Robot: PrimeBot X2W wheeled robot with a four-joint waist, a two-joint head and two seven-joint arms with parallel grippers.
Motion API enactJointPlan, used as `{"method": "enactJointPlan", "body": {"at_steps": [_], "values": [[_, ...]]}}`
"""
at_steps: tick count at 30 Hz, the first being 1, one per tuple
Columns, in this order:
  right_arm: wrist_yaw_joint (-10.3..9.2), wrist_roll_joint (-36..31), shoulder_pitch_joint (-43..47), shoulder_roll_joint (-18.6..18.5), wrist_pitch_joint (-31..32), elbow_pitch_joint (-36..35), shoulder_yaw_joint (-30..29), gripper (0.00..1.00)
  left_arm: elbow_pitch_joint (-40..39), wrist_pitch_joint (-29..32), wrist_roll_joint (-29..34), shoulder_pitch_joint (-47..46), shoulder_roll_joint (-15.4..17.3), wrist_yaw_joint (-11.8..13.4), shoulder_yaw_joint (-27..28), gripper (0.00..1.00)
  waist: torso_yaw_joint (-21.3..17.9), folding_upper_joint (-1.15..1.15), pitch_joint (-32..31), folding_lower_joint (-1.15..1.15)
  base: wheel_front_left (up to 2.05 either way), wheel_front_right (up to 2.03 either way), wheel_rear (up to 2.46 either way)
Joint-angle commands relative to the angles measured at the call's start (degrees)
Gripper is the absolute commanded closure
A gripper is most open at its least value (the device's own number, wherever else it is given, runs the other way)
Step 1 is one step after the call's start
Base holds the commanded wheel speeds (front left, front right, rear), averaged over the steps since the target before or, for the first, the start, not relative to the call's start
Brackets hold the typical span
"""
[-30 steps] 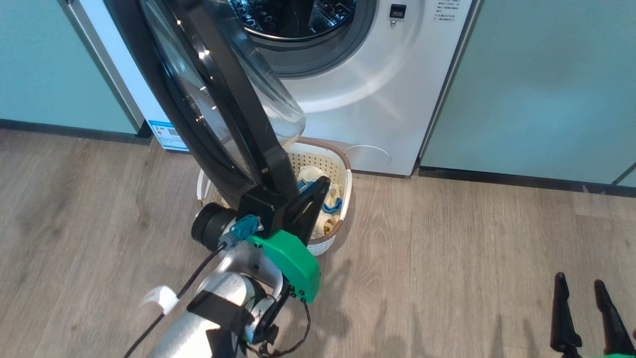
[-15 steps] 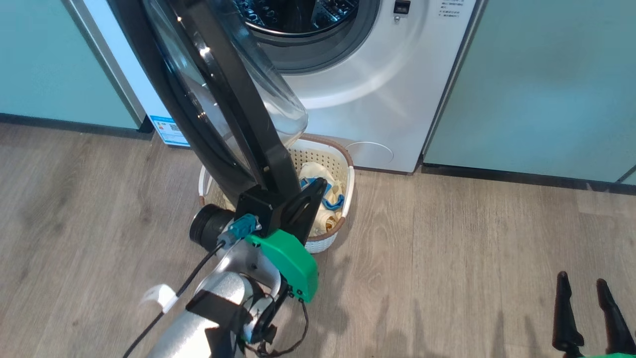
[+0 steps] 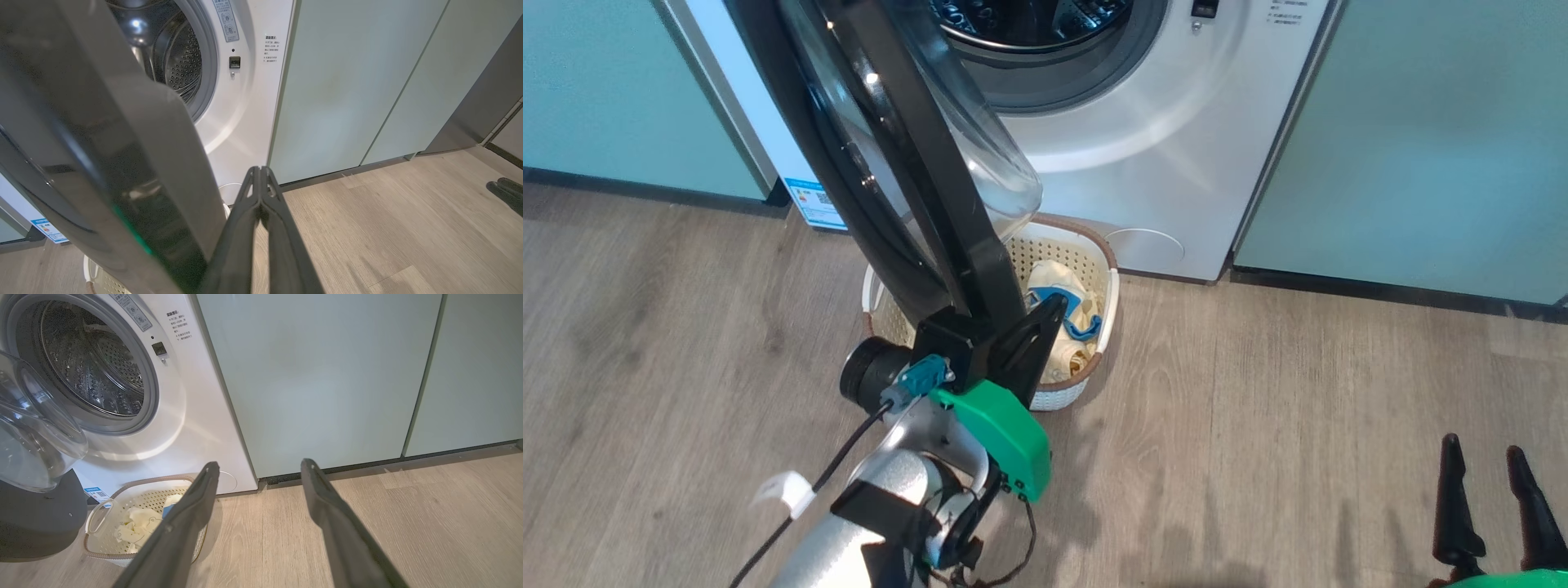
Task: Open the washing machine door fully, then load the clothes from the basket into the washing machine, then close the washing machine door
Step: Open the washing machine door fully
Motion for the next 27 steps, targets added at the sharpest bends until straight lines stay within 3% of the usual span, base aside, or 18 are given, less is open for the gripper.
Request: {"method": "enactJointPlan", "body": {"at_steps": [1,27], "values": [[0.25,-0.14,-2.07,-0.85,-0.30,-1.68,0.85,0.00,-2.01,-0.02,-0.24,-1.50,1.01,0.69,2.58,1.00,0.17,0.00,0.04,0.00,0.00,0.00,0.00],[0.25,-0.44,-1.23,-0.85,-0.30,-1.23,0.29,0.00,-4.61,0.17,-1.52,3.17,1.99,2.96,2.57,1.00,4.34,0.00,-1.92,0.00,0.00,0.00,0.00]]}}
